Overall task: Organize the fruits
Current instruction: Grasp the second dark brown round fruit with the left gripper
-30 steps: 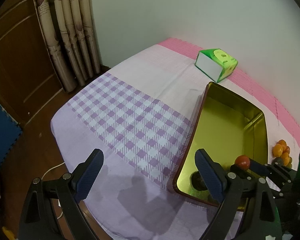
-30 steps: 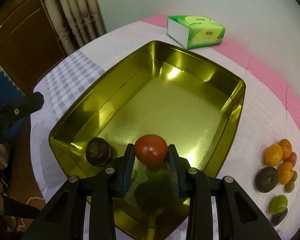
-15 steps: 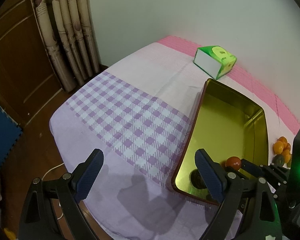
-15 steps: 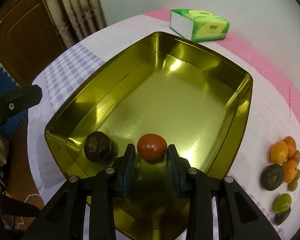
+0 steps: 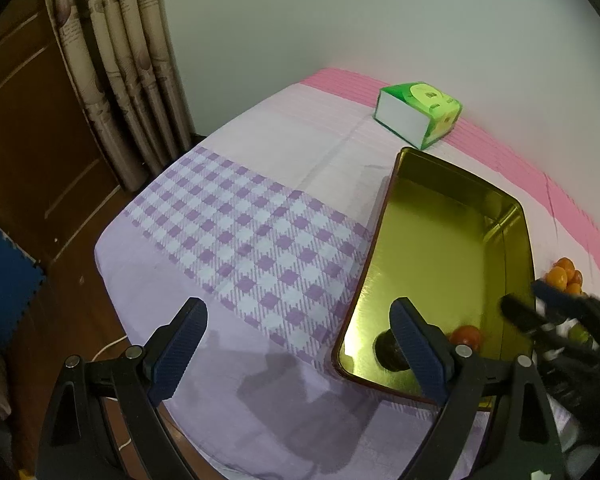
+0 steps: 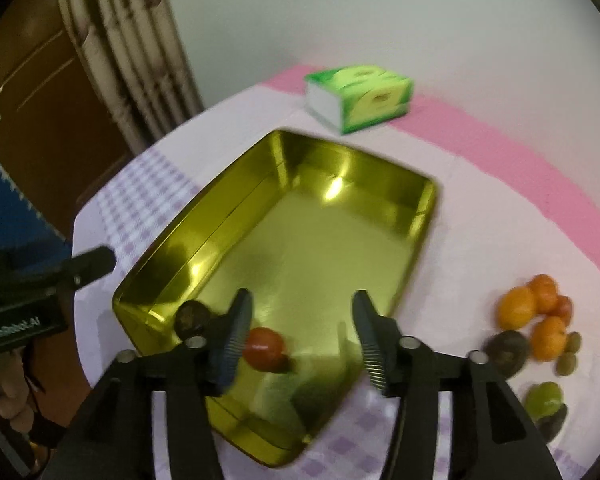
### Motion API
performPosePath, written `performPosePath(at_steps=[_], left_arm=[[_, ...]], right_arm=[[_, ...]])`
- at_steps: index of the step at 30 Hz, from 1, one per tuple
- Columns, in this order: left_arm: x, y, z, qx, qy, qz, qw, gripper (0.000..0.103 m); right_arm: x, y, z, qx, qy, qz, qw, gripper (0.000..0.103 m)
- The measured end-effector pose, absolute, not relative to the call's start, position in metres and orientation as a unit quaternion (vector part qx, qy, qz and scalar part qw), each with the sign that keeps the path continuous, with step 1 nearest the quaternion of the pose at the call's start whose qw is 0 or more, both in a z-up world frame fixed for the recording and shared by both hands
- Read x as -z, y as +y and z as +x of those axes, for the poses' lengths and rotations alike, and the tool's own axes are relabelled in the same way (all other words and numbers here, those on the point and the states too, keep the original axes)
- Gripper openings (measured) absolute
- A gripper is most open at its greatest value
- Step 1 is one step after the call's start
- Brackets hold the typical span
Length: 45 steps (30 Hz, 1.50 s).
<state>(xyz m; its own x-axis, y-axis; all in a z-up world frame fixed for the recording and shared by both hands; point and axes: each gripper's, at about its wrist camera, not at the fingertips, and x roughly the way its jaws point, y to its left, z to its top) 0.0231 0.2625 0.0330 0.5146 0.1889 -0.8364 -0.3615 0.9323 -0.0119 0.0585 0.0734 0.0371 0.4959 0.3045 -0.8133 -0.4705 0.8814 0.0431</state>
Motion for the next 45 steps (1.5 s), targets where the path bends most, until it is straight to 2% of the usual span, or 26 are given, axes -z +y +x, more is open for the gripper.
performPosePath(at_steps=[3, 9, 14, 18, 23, 27, 39, 45], left_arm=[[-0.033, 0.259, 0.024, -0.155, 0.467, -0.085, 0.866, 0.091], [-0.033, 0.249, 0.024, -0.145, 0.464, -0.065, 0.872, 0.091], [-0.032, 0.236, 0.024, -0.128, 0.461, -0.043, 0.877, 0.091], [-0.036, 0.214, 0.024, -0.097, 0.456, -0.021, 0.884, 0.091], [-0.039, 0.172, 0.033, -0.055, 0.458, 0.005, 0.887, 0.091], [-0.036, 0.129, 0.045, -0.008, 0.458, 0.019, 0.889, 0.091], [-0.008, 0.025, 0.085, 0.096, 0.48, 0.05, 0.871, 0.091], [0.017, -0.008, 0.104, 0.128, 0.499, 0.063, 0.855, 0.088]], right_arm=[[-0.045, 0.045, 0.059, -0.198, 0.439, -0.083, 0.872, 0.061], [-0.053, -0.043, 0.063, -0.115, 0.429, -0.05, 0.894, 0.073], [-0.05, -0.131, 0.059, -0.03, 0.43, -0.012, 0.902, 0.074], [-0.037, -0.205, 0.054, 0.043, 0.437, 0.017, 0.898, 0.08], [-0.006, -0.256, 0.056, 0.094, 0.461, 0.016, 0.882, 0.08], [0.01, -0.273, 0.057, 0.097, 0.47, 0.015, 0.877, 0.08], [0.02, -0.289, 0.074, 0.078, 0.454, 0.014, 0.887, 0.102], [0.023, -0.284, 0.073, 0.083, 0.445, 0.015, 0.891, 0.103]])
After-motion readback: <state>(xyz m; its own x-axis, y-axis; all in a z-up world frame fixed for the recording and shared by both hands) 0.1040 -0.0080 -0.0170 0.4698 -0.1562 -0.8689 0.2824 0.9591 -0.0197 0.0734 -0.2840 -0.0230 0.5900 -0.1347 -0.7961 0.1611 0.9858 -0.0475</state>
